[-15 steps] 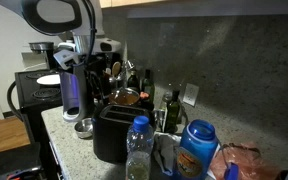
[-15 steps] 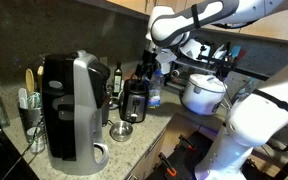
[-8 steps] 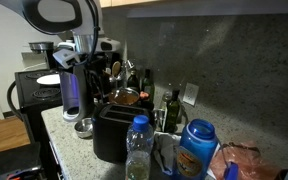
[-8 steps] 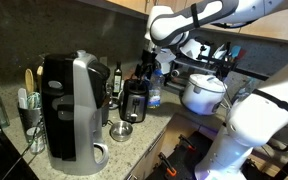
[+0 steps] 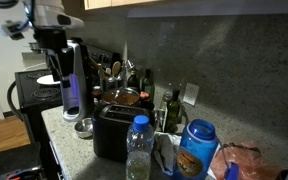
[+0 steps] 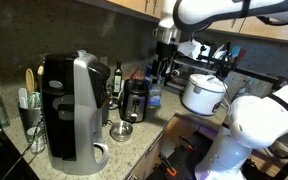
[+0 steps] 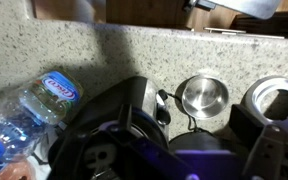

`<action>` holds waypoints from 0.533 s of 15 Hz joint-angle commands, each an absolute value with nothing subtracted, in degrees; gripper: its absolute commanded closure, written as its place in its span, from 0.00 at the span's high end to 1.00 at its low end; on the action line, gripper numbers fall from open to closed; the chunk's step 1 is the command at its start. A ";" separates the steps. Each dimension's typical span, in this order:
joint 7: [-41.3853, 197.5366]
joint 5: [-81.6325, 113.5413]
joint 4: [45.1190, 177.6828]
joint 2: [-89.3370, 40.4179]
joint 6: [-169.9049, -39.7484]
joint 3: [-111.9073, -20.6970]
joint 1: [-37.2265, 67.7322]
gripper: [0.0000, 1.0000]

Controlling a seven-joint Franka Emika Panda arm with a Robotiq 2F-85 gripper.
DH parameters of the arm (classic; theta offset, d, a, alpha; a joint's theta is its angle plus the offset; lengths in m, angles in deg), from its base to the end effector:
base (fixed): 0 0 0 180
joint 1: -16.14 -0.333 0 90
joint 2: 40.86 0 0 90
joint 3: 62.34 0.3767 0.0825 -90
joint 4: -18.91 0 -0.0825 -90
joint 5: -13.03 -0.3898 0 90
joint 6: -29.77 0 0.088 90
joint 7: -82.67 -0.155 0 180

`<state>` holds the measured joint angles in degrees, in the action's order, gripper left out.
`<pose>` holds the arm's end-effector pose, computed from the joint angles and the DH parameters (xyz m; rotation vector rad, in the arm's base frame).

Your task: Move the bottle of cooking oil to the left

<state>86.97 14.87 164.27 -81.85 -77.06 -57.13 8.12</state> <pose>0.3002 0.0699 0.5029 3.0203 0.4467 0.0712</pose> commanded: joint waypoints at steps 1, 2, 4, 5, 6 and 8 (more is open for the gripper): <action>85.37 17.19 166.37 -93.06 -67.08 -56.39 9.25 1.00; 85.21 18.22 166.01 -94.07 -65.79 -57.10 10.31 1.00; 84.73 20.75 166.06 -95.44 -65.40 -58.81 12.33 1.00; 84.68 22.02 166.12 -95.55 -66.19 -59.94 13.56 1.00; 84.71 23.03 166.39 -95.57 -67.16 -61.09 14.67 1.00; 84.89 24.63 166.17 -95.07 -68.26 -63.69 16.78 1.00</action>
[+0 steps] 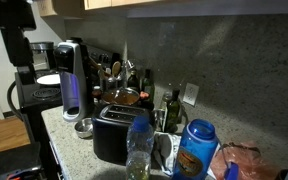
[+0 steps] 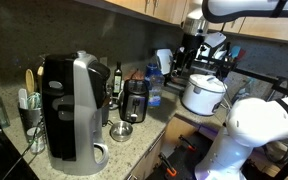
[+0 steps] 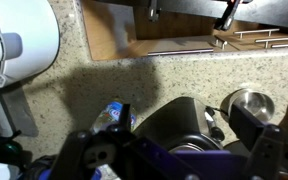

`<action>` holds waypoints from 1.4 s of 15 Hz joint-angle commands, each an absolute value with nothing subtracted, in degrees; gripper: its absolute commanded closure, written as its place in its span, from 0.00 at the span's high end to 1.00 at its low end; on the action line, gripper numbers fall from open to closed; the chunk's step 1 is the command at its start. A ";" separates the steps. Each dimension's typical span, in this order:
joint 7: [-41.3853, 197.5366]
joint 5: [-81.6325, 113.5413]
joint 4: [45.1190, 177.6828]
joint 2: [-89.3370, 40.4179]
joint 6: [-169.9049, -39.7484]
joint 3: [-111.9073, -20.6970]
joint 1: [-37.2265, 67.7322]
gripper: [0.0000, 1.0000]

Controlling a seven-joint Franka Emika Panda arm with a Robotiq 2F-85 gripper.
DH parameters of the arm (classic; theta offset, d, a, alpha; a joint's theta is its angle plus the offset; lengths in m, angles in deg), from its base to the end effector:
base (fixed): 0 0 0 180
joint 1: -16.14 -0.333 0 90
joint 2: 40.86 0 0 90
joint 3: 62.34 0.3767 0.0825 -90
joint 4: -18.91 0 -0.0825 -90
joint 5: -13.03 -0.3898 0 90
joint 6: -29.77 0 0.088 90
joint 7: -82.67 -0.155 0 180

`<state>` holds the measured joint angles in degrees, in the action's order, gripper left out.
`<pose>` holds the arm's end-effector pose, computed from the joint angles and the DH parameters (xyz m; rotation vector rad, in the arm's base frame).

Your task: Move the bottle of cooking oil to the left

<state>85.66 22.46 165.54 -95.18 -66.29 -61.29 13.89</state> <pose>0.2337 -0.0090 0.5398 2.9561 0.1697 0.0964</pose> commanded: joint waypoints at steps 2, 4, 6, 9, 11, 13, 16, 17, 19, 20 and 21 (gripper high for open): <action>85.36 25.87 166.57 -94.75 -69.33 -65.57 18.13 1.00; 85.90 25.03 165.71 -94.84 -67.63 -65.55 17.54 1.00; 85.97 25.24 166.17 -94.84 -68.04 -66.19 17.87 1.00; 85.96 25.25 166.46 -94.84 -68.17 -66.10 17.85 1.00; 87.93 26.55 165.68 -91.63 -70.20 -68.01 18.15 1.00; 90.49 28.74 164.93 -88.94 -72.20 -69.80 18.51 1.00; 95.36 31.34 162.71 -82.87 -76.41 -73.09 18.50 1.00; 96.85 31.59 161.78 -80.66 -77.89 -74.10 18.42 1.00; 98.98 30.89 159.65 -76.44 -80.44 -75.24 18.22 1.00; 99.65 30.44 158.63 -74.61 -81.32 -75.41 18.26 1.00; 100.08 29.94 157.47 -72.91 -82.06 -75.44 18.26 1.00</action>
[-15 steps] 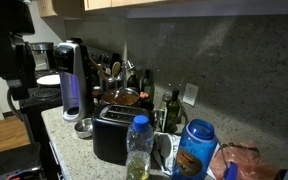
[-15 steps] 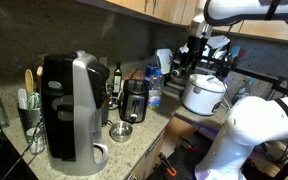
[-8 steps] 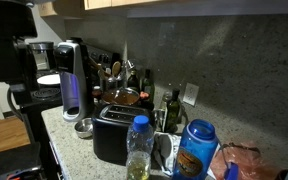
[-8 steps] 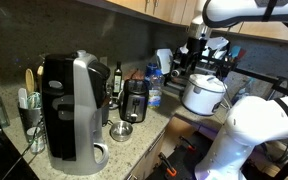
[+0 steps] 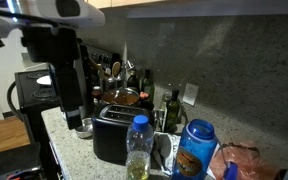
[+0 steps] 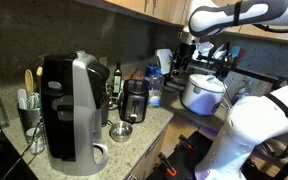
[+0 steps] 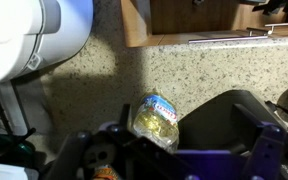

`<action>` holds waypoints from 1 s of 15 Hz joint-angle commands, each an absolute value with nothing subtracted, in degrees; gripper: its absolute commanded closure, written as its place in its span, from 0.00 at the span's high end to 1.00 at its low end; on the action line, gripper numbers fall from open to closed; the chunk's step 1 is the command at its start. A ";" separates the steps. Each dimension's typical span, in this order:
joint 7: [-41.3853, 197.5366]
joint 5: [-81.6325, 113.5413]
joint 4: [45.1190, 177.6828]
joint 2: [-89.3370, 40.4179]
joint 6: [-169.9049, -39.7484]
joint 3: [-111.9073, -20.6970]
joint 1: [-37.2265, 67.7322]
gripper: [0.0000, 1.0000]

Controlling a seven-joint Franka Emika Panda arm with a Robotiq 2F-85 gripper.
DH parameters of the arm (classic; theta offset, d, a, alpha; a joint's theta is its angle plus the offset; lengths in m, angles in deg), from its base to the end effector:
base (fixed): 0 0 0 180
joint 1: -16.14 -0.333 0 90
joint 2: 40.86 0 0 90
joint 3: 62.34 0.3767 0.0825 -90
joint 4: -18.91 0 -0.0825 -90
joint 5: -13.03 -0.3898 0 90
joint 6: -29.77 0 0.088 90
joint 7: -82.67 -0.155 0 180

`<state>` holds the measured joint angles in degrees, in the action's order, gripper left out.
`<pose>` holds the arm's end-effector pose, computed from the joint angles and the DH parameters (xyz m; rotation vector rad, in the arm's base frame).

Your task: Move the bottle of cooking oil to the left

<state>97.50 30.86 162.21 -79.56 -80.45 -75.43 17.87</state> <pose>0.3134 -0.1288 0.5088 2.9622 0.2046 0.0782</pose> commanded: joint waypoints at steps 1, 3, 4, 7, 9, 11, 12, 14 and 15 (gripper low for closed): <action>100.49 29.79 156.55 -71.47 -82.62 -75.36 18.43 1.00; 100.87 29.31 154.76 -68.98 -83.02 -75.31 18.71 1.00; 100.87 29.19 154.04 -67.85 -83.32 -75.36 18.96 1.00; 100.73 28.18 152.18 -65.14 -83.58 -75.45 19.41 1.00; 100.10 27.15 151.76 -64.03 -84.41 -75.30 19.67 1.00; 100.73 26.03 151.80 -63.57 -84.53 -75.31 19.81 1.00; 102.03 25.44 152.12 -63.69 -84.47 -75.57 19.70 1.00; 104.60 26.38 153.04 -63.87 -85.53 -75.84 19.95 1.00; 106.73 26.55 153.43 -63.97 -85.96 -76.33 20.05 1.00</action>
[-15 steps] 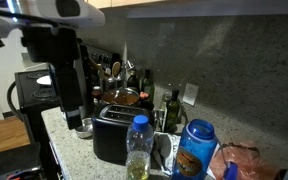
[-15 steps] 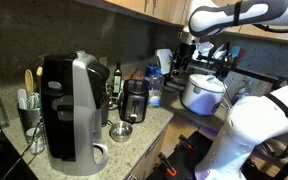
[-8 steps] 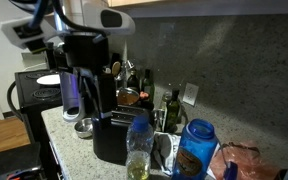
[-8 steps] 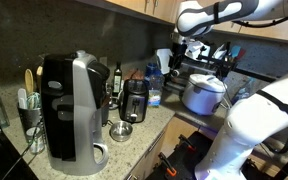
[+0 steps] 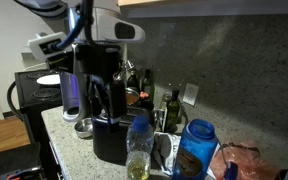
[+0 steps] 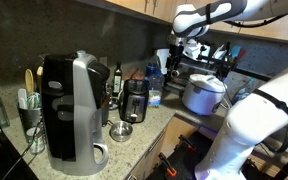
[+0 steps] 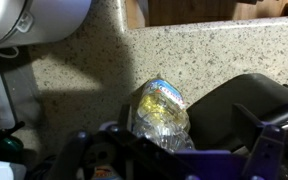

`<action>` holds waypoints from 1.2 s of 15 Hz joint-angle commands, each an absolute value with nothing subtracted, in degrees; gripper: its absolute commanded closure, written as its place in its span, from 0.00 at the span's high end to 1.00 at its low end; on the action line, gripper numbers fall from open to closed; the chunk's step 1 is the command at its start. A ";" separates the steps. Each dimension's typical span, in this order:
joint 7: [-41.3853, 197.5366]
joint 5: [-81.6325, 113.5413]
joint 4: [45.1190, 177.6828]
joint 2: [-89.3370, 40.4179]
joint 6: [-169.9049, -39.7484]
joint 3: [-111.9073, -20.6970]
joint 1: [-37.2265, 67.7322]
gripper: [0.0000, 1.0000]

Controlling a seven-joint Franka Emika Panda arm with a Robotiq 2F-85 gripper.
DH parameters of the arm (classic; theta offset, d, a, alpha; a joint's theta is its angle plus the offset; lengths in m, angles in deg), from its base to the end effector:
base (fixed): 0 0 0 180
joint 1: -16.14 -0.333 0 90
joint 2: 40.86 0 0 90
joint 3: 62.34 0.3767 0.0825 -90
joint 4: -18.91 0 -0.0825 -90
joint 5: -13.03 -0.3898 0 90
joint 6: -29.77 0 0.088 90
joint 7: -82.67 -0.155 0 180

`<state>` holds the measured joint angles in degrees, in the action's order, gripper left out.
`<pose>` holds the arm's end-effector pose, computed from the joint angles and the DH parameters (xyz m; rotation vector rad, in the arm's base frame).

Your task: Move the bottle of cooking oil to the left

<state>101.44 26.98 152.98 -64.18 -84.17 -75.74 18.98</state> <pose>0.3944 -0.1492 0.4965 2.9910 0.2310 0.0131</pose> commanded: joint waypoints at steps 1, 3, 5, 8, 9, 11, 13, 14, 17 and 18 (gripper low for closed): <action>108.38 26.70 153.66 -64.03 -86.32 -76.66 20.25 1.00; 112.23 27.44 154.16 -64.11 -87.67 -77.63 20.77 1.00; 117.39 28.01 154.98 -63.90 -90.50 -79.16 20.87 1.00; 124.82 27.61 156.16 -62.63 -94.57 -80.75 20.78 1.00; 127.56 27.55 156.43 -62.05 -94.96 -80.94 20.64 1.00; 134.49 26.21 156.46 -60.68 -93.59 -80.88 19.67 1.00; 141.02 23.44 155.26 -59.35 -91.22 -80.66 18.76 1.00; 136.46 24.94 156.44 -60.42 -92.88 -79.46 21.02 1.00; 136.99 24.53 156.42 -59.76 -92.88 -79.10 21.14 1.00; 136.98 24.53 156.42 -59.79 -92.88 -79.12 21.23 1.00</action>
<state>136.56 25.11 156.47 -59.94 -92.89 -80.49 19.79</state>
